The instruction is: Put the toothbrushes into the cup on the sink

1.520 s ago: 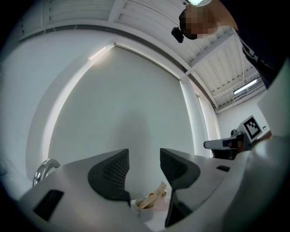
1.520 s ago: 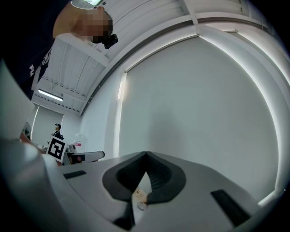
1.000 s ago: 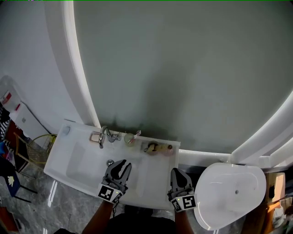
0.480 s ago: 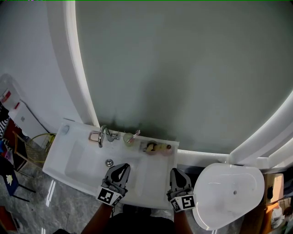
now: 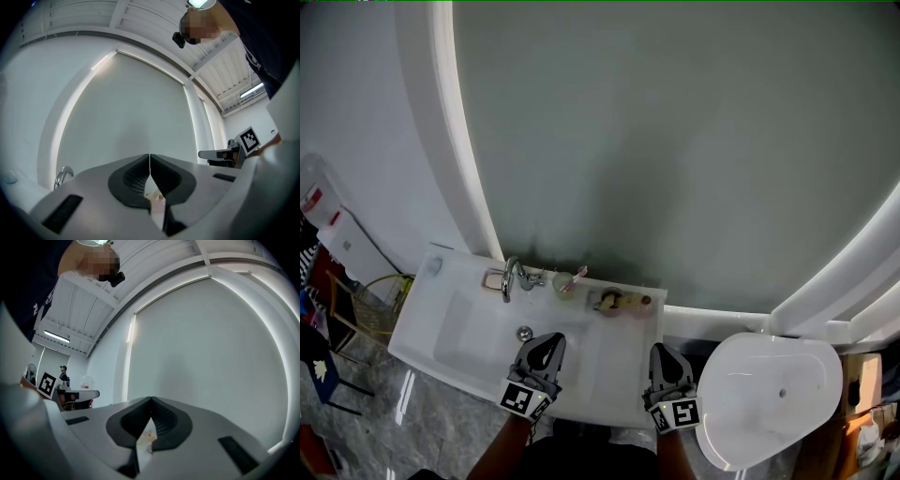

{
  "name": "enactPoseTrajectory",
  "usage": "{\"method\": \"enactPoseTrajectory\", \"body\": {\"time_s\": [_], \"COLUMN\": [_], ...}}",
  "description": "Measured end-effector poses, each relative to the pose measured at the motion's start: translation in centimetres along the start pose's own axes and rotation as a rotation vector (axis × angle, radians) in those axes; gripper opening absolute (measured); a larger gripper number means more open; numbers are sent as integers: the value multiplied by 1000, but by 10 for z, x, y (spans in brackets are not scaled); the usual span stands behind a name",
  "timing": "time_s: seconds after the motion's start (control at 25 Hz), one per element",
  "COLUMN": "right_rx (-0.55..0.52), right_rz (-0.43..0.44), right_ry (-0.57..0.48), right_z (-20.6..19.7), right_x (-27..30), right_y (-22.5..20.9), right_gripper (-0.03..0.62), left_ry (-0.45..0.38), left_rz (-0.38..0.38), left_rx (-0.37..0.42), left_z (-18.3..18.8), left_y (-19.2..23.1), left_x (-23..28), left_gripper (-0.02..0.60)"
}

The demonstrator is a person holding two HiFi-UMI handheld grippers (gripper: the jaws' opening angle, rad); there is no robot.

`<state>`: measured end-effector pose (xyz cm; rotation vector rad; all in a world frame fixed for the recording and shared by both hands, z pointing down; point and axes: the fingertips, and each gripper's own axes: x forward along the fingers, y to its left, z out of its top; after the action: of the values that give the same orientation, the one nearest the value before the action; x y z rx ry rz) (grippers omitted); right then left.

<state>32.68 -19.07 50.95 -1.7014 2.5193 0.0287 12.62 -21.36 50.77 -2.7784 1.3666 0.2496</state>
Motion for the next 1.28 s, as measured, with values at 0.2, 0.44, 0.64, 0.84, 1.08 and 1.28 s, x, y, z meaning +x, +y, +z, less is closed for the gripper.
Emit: {"method": "enactPoseTrajectory", "body": {"time_s": [0.2, 0.44, 0.64, 0.84, 1.08, 1.28], "right_rx": [10, 5, -5, -11, -8, -6], "right_rz": [-8, -8, -1, 7, -11, -12], "right_ry": [0, 11, 14, 14, 19, 21], "right_z": [0, -3, 0, -1, -2, -3], "right_x": [-2, -3, -4, -4, -7, -8], "right_y": [-1, 1, 5, 6, 3, 3], "right_gripper": [28, 28, 28, 28, 28, 28], "left_ry": [13, 7, 11, 15, 25, 27], "left_rz": [3, -12, -22, -20, -22, -25], "left_rx": [22, 22, 6, 10, 3, 2], "left_z": [0, 1, 2, 1, -1, -2], "left_y": [-2, -1, -4, -3, -3, -3], "left_x": [-2, -3, -4, -5, -5, -4], "left_gripper": [31, 31, 29, 29, 29, 28]}}
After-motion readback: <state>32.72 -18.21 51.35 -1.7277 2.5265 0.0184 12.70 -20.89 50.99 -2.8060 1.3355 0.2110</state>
